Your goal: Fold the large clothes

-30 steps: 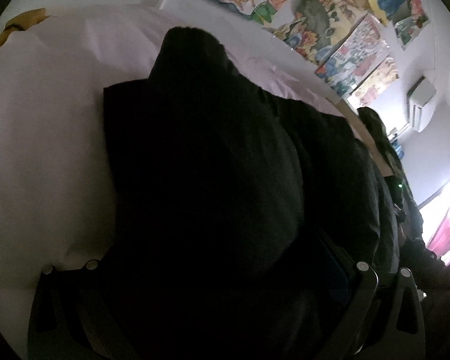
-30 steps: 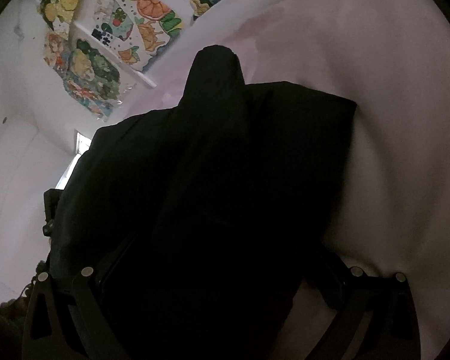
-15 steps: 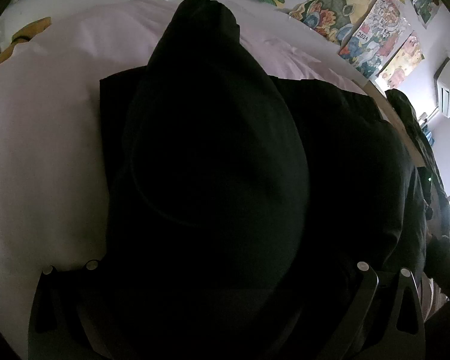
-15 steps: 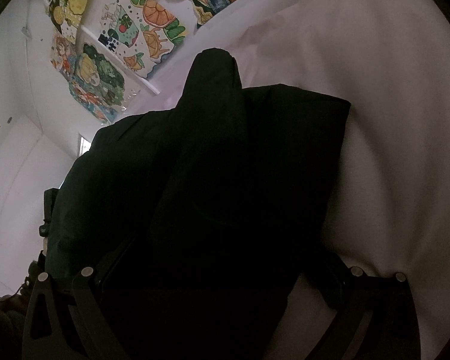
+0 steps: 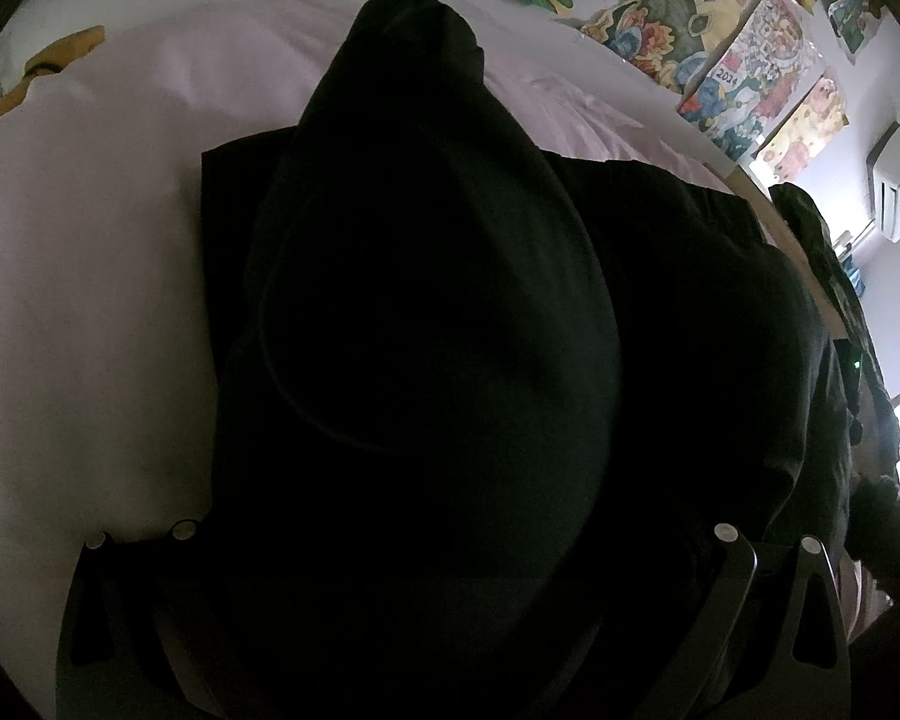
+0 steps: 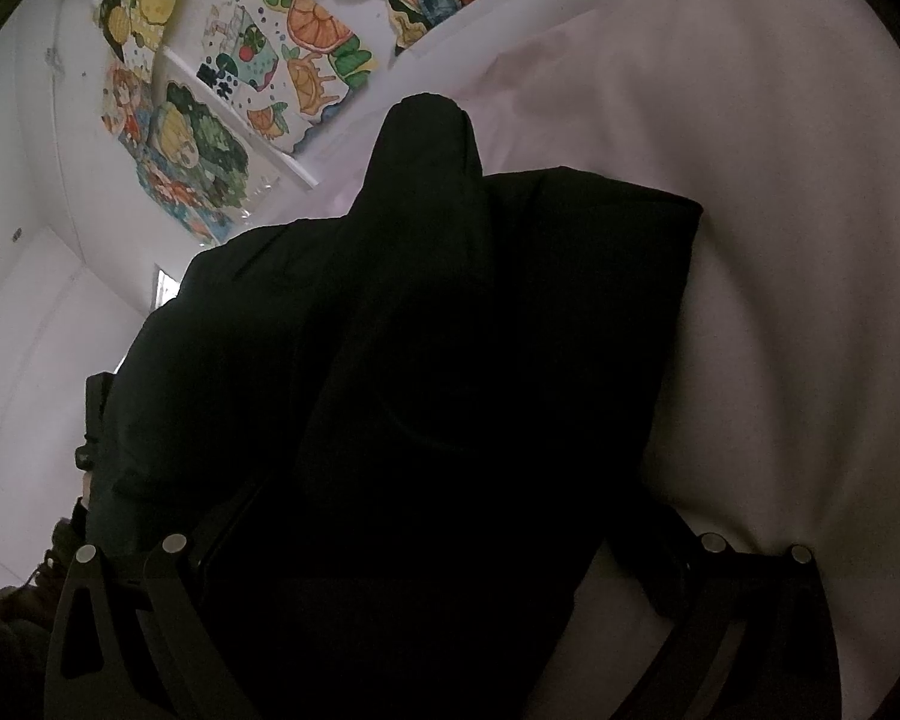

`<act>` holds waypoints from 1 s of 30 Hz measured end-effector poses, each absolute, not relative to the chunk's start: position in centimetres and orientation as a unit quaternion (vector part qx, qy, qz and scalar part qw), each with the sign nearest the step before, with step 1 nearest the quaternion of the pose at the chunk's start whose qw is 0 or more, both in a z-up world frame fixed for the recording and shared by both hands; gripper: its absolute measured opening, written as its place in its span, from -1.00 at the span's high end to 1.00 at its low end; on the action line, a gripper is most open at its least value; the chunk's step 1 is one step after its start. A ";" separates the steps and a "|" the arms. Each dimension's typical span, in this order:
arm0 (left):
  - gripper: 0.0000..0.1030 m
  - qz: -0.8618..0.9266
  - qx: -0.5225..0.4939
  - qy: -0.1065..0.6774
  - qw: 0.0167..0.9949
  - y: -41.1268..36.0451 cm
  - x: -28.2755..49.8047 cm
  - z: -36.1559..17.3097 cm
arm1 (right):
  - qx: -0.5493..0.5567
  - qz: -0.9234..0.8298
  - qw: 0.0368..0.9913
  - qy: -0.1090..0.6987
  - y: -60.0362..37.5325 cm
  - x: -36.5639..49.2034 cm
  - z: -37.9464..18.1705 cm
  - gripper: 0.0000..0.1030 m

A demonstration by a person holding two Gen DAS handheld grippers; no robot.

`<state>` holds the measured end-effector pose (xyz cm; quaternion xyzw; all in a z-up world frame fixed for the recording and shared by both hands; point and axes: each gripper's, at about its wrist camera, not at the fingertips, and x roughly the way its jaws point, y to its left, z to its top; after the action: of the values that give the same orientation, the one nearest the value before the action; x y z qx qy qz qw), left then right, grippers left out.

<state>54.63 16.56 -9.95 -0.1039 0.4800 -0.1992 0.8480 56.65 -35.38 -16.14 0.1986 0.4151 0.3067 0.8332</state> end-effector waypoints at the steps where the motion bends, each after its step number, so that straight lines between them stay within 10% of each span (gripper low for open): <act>1: -0.98 -0.199 -0.104 0.479 0.848 16.6 54.6 -9.9 | 0.199 0.306 0.833 0.416 -35.4 56.6 -16.1 -1.00; 11: -0.85 -0.200 -0.129 0.483 0.843 17.0 54.8 -9.7 | 0.176 0.295 0.839 0.422 -34.5 56.4 -14.9 -0.74; 22: 0.42 -0.119 -0.102 0.486 0.860 14.3 52.6 -6.2 | 0.096 0.269 0.857 0.429 -32.0 55.6 -12.2 -0.01; 30: 0.68 -0.073 -0.020 0.454 0.888 10.6 46.1 -1.5 | 0.109 0.224 0.881 0.401 -32.1 51.0 -7.9 0.63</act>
<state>46.12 10.59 -1.55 -0.0204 0.4544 -0.0732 0.8875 51.05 -32.10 -7.95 0.1093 0.4013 0.2240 0.8814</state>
